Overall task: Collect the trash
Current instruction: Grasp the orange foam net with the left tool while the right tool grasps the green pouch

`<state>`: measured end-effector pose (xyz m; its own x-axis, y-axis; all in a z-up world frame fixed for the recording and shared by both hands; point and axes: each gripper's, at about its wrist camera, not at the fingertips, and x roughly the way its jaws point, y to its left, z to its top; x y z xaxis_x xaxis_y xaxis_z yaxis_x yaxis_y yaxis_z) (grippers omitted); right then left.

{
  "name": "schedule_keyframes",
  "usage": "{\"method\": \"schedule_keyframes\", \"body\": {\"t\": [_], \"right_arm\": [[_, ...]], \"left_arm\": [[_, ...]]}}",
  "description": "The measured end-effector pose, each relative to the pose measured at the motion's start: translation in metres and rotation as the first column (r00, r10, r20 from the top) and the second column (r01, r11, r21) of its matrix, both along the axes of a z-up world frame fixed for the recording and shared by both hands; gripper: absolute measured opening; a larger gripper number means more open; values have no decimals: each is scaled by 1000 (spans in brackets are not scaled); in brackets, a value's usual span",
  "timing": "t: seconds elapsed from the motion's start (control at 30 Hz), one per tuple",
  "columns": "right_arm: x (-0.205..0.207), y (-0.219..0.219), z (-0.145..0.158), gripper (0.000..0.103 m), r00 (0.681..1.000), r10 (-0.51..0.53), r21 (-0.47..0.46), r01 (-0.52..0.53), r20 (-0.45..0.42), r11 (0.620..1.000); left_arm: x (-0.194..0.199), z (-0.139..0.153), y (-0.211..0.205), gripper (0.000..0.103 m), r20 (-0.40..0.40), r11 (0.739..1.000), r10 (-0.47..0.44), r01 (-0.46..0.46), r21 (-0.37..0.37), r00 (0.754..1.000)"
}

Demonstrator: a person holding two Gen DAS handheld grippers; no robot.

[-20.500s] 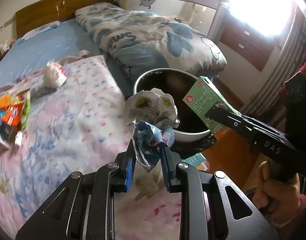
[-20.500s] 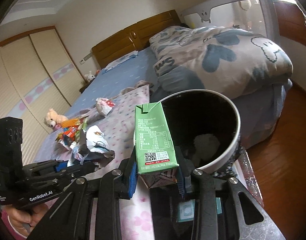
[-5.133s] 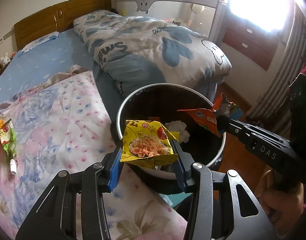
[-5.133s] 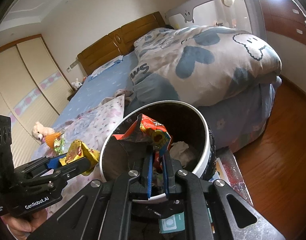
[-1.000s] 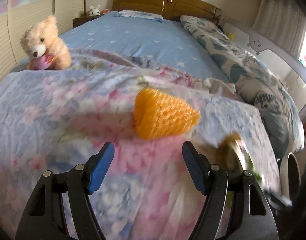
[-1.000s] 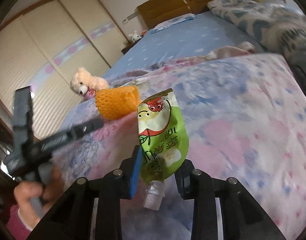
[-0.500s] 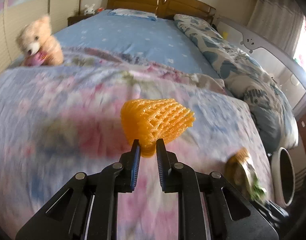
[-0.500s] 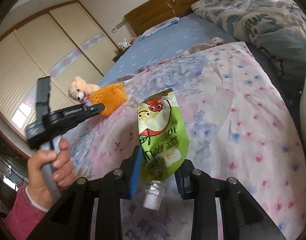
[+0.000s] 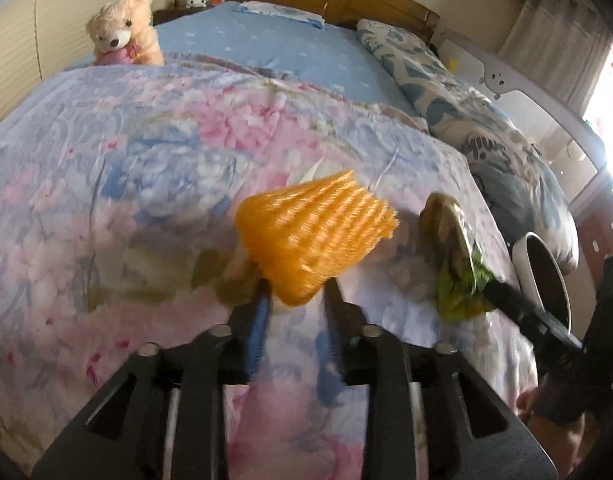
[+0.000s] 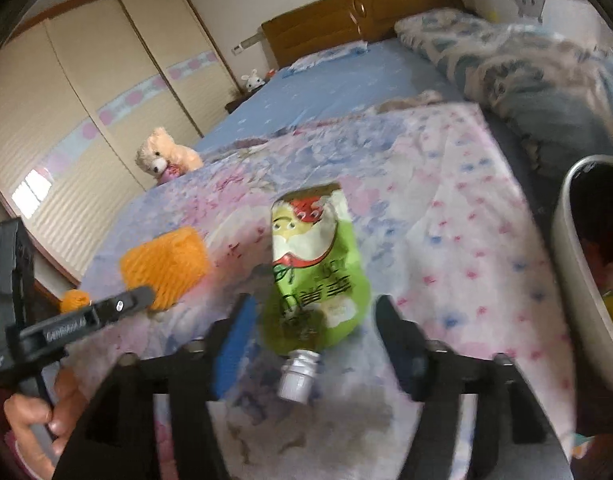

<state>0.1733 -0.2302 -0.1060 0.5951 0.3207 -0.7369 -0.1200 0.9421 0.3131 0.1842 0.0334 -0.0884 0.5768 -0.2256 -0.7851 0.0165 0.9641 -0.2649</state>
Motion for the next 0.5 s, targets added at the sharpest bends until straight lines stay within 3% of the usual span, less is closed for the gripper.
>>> {"method": "schedule_keyframes", "body": {"t": [0.07, 0.13, 0.2, 0.43, 0.47, 0.5], "right_arm": [[3, 1, 3, 71, 1000, 7, 1, -7, 4, 1000], [9, 5, 5, 71, 1000, 17, -11, -17, 7, 1000], [16, 9, 6, 72, 1000, 27, -29, -27, 5, 999], [38, 23, -11, 71, 997, 60, -59, -63, -52, 996], [38, 24, -14, 70, 997, 59, -64, -63, -59, 996], [39, 25, -17, 65, 996, 54, -72, -59, -64, 996]], "left_arm": [[-1, 1, 4, 61, 2, 1000, 0, 0, 5, 1000], [-3, 5, 6, 64, 21, 1000, -2, 2, 22, 1000], [0, 7, 7, 81, 21, 1000, -14, 13, 28, 1000], [27, 1, -4, 81, 36, 996, -70, 67, 67, 997], [30, -2, -4, 71, 32, 995, -73, 71, 65, 997], [33, -5, -5, 49, 22, 995, -81, 80, 55, 996]]}}
